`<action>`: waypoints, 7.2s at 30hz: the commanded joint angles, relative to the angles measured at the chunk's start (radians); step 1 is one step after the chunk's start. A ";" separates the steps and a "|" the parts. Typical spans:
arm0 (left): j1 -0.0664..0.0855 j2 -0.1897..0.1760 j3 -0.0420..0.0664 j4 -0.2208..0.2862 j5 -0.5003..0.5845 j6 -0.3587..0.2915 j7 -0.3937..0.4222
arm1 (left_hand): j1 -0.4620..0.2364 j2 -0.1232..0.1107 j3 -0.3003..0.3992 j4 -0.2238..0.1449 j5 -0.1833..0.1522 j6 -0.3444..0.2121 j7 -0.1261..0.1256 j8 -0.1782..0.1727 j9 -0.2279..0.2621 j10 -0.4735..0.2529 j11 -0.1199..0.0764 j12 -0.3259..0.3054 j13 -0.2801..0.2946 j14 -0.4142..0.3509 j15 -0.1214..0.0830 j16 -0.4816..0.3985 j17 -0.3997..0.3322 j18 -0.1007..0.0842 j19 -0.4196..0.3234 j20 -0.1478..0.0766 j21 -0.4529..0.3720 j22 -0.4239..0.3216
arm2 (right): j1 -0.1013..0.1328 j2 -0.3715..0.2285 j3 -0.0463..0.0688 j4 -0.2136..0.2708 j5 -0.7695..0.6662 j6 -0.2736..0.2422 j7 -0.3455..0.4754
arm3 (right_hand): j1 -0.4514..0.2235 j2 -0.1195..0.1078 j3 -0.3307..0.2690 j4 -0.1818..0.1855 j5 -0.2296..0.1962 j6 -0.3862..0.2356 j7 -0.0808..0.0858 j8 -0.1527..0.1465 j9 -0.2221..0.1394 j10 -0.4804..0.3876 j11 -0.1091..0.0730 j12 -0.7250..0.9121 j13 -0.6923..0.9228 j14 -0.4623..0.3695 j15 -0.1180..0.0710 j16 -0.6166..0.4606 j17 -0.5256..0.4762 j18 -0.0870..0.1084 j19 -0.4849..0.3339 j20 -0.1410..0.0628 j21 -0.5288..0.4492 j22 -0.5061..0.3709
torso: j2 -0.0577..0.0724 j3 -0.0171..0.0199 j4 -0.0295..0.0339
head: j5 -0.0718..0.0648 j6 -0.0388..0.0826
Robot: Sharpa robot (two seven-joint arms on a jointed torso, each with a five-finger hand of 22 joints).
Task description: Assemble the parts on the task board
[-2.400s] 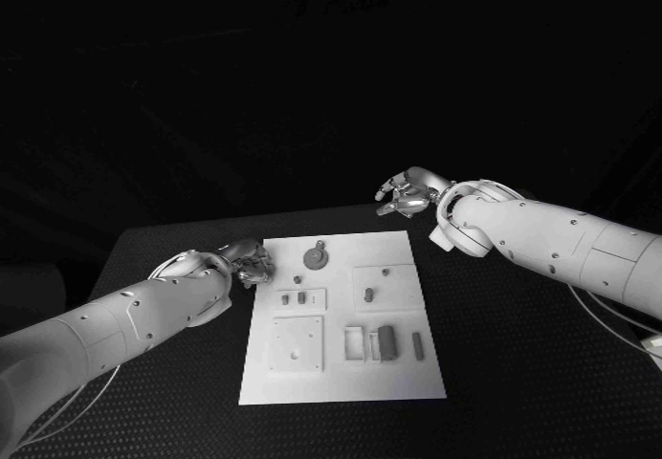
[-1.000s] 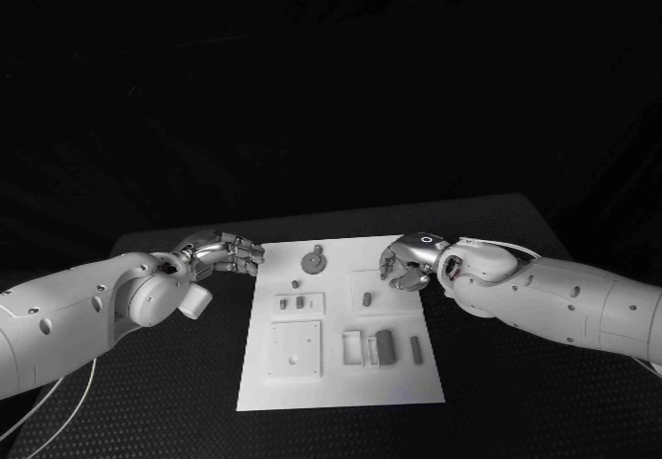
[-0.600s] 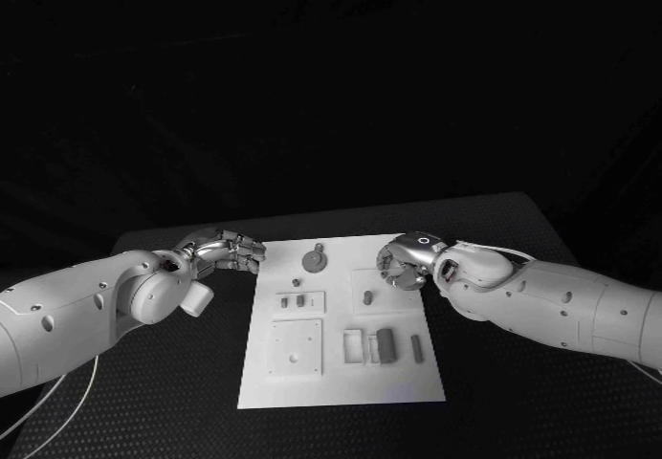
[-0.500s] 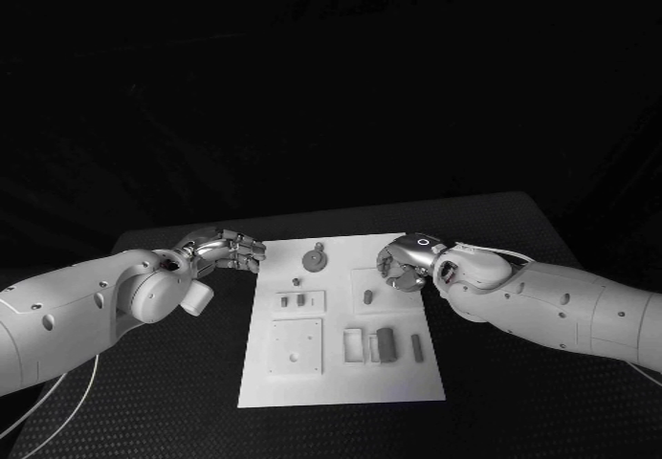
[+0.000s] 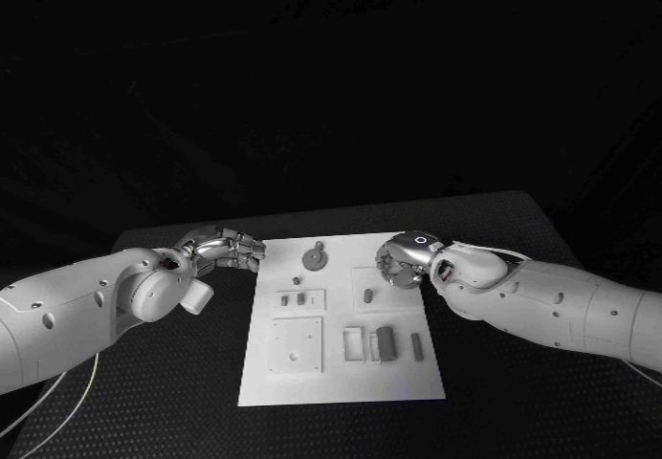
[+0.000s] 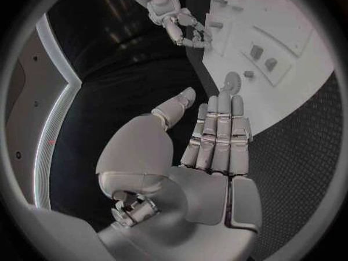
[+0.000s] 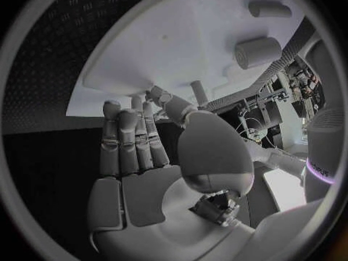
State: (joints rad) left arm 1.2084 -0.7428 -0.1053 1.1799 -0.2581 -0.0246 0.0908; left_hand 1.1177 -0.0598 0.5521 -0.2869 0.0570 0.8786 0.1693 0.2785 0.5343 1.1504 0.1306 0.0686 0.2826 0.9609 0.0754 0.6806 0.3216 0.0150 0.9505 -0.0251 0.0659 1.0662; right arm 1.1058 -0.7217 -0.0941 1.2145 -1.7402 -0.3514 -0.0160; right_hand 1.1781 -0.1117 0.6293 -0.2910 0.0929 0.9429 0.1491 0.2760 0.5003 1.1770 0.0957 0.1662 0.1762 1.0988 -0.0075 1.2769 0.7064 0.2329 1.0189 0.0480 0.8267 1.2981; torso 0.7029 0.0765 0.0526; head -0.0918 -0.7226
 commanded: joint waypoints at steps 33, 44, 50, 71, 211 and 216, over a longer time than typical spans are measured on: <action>0.001 -0.002 0.001 -0.002 -0.024 0.006 -0.007 | -0.012 -0.009 -0.005 0.001 0.004 -0.013 0.010 -0.006 -0.001 -0.021 0.007 -0.003 -0.007 -0.002 0.006 -0.017 0.014 0.003 -0.008 0.007 0.000 -0.010 | -0.007 0.019 -0.029 -0.002 -0.107 0.020 -0.053 | 0.044 0.059 -0.004 -0.004 0.002 0.087 -0.033 0.047 0.000 0.099 -0.038 0.017 0.050 0.032 -0.044 -0.009 0.019 0.029 0.033 -0.019 -0.002 0.020 | 0.000 0.0003 0.0000 | 0.000 -0.011; 0.001 -0.004 0.001 -0.005 -0.024 0.003 -0.009 | -0.012 -0.010 -0.006 0.001 0.004 -0.015 0.011 -0.006 -0.001 -0.024 0.008 -0.003 -0.009 -0.001 0.006 -0.019 0.017 0.003 -0.008 0.008 0.001 -0.011 | -0.007 0.003 -0.029 0.020 -0.099 0.012 -0.054 | 0.050 0.061 -0.010 -0.004 0.002 0.097 -0.038 0.053 0.003 0.112 -0.044 0.018 0.058 0.039 -0.050 -0.002 0.028 0.029 0.043 -0.024 0.004 0.025 | 0.000 -0.0001 -0.0002 | -0.001 -0.011; 0.001 -0.004 0.001 -0.006 -0.024 0.002 -0.009 | -0.012 -0.010 -0.006 0.001 0.004 -0.017 0.012 -0.007 -0.002 -0.026 0.009 -0.003 -0.009 0.000 0.006 -0.021 0.019 0.003 -0.007 0.008 0.001 -0.012 | -0.006 -0.001 -0.026 0.026 -0.096 -0.001 -0.056 | 0.051 0.061 -0.010 -0.004 0.002 0.098 -0.038 0.054 0.003 0.113 -0.045 0.018 0.059 0.040 -0.051 -0.002 0.029 0.029 0.044 -0.025 0.005 0.025 | 0.000 0.0002 -0.0005 | -0.001 -0.010; 0.001 -0.004 0.001 -0.013 -0.024 -0.001 -0.010 | -0.014 -0.010 -0.007 0.003 0.004 -0.020 0.013 -0.008 -0.002 -0.030 0.011 -0.002 -0.011 0.001 0.006 -0.024 0.024 0.003 -0.007 0.008 0.001 -0.015 | 0.014 -0.011 0.003 0.059 -0.057 0.005 -0.052 | 0.050 0.059 -0.012 -0.003 0.002 0.101 -0.040 0.056 0.004 0.117 -0.046 0.018 0.063 0.042 -0.053 0.000 0.033 0.029 0.047 -0.026 0.007 0.026 | 0.000 -0.0003 0.0001 | 0.001 -0.011; 0.006 0.020 0.001 -0.022 0.007 -0.126 0.032 | -0.022 -0.016 -0.004 0.007 0.006 -0.014 0.010 0.000 0.001 -0.023 0.008 0.002 -0.016 0.004 0.006 -0.048 0.054 0.002 -0.007 0.008 0.001 -0.027 | -0.074 0.203 -0.070 0.111 0.004 0.065 0.055 | 0.047 0.070 -0.014 -0.004 0.003 0.091 -0.036 0.054 0.008 0.115 -0.045 0.003 0.073 0.039 -0.051 -0.012 0.041 0.029 0.045 -0.027 0.000 0.026 | 0.000 -0.0020 0.0003 | 0.186 -0.088; 0.006 0.020 0.001 -0.022 0.007 -0.126 0.031 | -0.023 -0.017 -0.004 0.007 0.006 -0.014 0.010 0.000 0.001 -0.023 0.008 0.002 -0.016 0.004 0.006 -0.049 0.055 0.002 -0.007 0.008 0.001 -0.027 | -0.074 0.208 -0.074 0.105 -0.003 0.069 0.042 | 0.046 0.071 -0.014 -0.004 0.003 0.090 -0.036 0.053 0.008 0.114 -0.044 0.002 0.073 0.039 -0.051 -0.013 0.042 0.029 0.045 -0.026 0.000 0.026 | 0.000 -0.0020 0.0003 | 0.186 -0.088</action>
State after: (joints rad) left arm 1.2126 -0.7232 -0.1055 1.1558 -0.2567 -0.1598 0.1159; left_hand 1.1017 -0.0758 0.5494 -0.2842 0.0570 0.8644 0.1835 0.2750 0.5341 1.1238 0.1392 0.0687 0.2678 0.9644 0.0789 0.6380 0.3747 0.0149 0.9470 -0.0215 0.0660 1.0404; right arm 1.0375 -0.5149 -0.1621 1.3226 -1.7278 -0.3352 0.0344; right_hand 1.2229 -0.0464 0.6123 -0.2992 0.0919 1.0280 0.1129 0.3271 0.5079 1.2853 0.0511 0.1649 0.2472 1.1399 -0.0505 1.2680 0.7471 0.2383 1.0637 0.0300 0.8306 1.3077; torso 0.7026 0.0746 0.0528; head 0.0942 -0.8108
